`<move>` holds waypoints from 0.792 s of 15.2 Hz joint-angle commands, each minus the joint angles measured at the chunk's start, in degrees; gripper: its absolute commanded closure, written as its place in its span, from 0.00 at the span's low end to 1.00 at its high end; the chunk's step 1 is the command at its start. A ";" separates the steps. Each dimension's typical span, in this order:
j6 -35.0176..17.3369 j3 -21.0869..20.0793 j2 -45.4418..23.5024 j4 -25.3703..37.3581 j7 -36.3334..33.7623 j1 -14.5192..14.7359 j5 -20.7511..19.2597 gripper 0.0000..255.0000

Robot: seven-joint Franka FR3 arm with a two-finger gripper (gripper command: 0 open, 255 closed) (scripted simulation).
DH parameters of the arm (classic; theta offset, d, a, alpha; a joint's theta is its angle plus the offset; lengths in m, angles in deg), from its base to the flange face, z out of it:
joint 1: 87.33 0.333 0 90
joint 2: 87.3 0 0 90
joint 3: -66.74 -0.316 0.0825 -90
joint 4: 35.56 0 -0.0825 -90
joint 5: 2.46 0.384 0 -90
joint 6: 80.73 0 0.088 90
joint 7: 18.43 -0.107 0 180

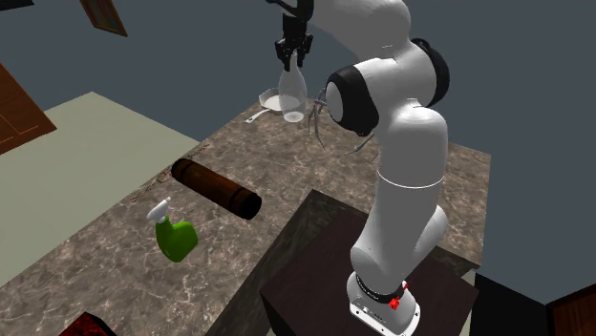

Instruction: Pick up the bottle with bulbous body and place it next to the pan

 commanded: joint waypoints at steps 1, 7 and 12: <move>-0.09 -0.26 -4.42 4.24 -0.29 -0.39 1.17 1.00; 0.89 -1.32 -18.16 18.79 -0.97 -2.74 4.23 1.00; -4.53 -1.17 -15.85 11.02 -0.68 -1.62 3.72 1.00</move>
